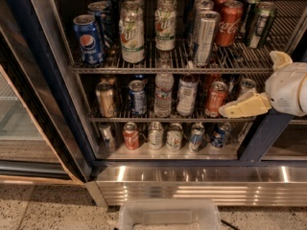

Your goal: Pick green can from top shelf of fridge

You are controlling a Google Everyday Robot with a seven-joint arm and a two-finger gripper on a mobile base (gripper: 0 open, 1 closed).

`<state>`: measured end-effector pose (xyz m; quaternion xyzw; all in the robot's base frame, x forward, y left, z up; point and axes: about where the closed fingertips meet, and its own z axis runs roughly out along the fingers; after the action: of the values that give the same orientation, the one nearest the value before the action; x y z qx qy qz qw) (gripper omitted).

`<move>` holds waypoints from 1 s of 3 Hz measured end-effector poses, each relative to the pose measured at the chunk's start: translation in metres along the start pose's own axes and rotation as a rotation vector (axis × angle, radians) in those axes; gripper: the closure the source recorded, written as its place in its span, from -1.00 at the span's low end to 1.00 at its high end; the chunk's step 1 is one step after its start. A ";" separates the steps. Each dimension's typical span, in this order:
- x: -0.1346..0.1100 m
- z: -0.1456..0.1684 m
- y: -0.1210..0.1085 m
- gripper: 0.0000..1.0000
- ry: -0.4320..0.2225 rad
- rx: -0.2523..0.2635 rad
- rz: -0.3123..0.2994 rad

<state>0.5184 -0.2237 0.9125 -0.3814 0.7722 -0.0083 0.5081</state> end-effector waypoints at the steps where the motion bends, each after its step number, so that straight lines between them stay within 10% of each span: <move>1: 0.000 0.012 -0.004 -1.00 0.010 0.050 0.039; 3: -0.001 0.025 -0.020 -1.00 -0.002 0.131 0.107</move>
Offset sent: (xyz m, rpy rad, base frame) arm 0.0387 -0.0069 -0.0030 0.0764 -0.0605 -0.2028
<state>0.5498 -0.2277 0.9096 -0.3054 0.7889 -0.0311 0.5324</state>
